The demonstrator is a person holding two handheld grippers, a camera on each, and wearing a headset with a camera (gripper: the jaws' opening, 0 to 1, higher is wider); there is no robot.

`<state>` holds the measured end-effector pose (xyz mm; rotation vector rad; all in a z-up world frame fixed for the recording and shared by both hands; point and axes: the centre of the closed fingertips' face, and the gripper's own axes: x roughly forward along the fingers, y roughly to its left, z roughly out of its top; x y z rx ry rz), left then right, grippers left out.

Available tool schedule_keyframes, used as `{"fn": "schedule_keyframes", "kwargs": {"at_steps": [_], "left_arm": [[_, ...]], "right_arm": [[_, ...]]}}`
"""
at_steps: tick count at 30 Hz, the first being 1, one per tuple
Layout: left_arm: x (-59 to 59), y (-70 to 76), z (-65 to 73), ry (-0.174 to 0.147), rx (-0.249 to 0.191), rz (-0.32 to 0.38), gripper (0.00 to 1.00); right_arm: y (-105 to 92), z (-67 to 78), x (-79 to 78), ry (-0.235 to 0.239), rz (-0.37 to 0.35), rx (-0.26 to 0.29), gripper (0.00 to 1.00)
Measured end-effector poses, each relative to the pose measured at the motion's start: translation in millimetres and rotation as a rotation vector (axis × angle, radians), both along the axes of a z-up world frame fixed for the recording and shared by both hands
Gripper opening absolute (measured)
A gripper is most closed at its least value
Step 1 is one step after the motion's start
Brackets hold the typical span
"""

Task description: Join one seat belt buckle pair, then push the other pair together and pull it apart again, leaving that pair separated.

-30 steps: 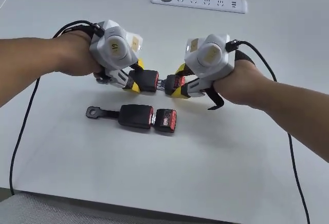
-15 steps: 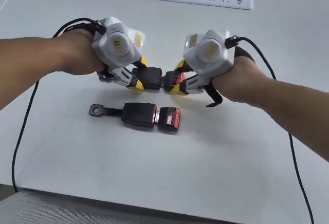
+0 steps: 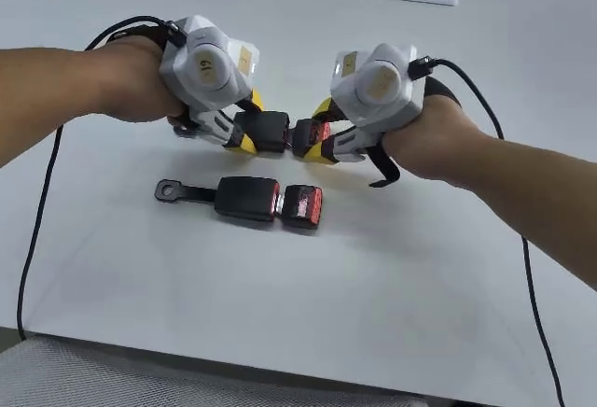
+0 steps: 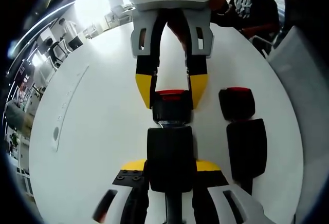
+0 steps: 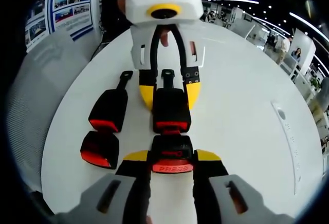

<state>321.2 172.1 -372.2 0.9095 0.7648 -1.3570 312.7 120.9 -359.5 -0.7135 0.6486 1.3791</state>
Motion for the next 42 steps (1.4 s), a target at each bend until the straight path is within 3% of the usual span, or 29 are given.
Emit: {"fn": "schedule_keyframes", "kwargs": {"at_steps": [18,28,31,42], "left_arm": [[0.1,0.3,0.0,0.011,0.009,0.010,0.32],[-1.1,-0.7,0.5,0.017,0.011,0.014,0.32],[-0.5,-0.5,0.0,0.015,0.007,0.015,0.32],[-1.9,-1.5,0.1,0.005,0.003,0.017,0.33]], "right_arm": [[-7.2,1.2,-1.9,-0.008,-0.008,-0.019,0.29],[-14.6,-0.9,-0.6,0.021,-0.021,-0.016,0.31],[-16.5,-1.4,-1.6,0.005,-0.011,-0.020,0.31],[-57.6,-5.0,-2.8,-0.004,-0.062,0.012,0.32]]}}
